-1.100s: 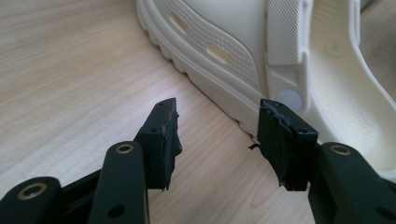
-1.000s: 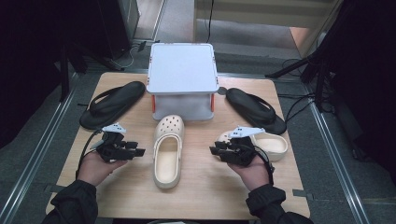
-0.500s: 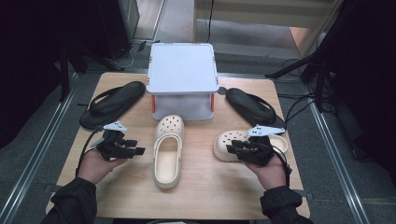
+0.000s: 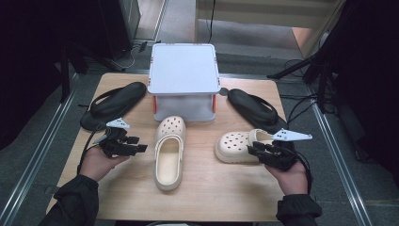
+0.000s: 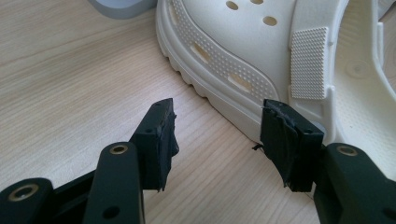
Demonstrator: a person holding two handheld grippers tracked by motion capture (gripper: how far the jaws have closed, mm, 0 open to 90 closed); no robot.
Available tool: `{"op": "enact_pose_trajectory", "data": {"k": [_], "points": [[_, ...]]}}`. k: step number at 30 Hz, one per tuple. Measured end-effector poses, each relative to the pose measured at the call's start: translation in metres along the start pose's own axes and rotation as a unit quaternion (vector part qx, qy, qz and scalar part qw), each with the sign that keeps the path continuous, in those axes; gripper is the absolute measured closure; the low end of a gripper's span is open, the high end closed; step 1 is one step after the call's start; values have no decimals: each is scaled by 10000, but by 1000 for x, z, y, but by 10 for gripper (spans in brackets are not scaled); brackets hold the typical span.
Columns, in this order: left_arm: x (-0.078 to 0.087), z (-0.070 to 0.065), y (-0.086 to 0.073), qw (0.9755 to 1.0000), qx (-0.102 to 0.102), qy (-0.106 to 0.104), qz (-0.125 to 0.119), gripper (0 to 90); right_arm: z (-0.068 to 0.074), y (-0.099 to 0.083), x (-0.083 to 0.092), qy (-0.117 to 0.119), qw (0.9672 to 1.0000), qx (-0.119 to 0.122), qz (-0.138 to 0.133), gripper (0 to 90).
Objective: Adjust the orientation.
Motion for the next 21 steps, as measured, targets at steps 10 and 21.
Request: {"op": "enact_pose_trajectory", "data": {"k": [10,21], "points": [[-6,-3,3,9999,-87,-18,78,457,-20,-17,12,-223,9997,-21,43,638],[-4,-2,-1,9999,-79,21,116,457,-29,-18,-2,-167,9998,21,140,575]]}}
Point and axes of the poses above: each handheld gripper's, and its own axes: x roughly backward along the jaws, y roughly out of its top, z roughly to its left, the point moved 6 cm from there along -x, roughly forward along the jaws, and after that the axes turned 6 degrees about x, right-handed, at the moved point
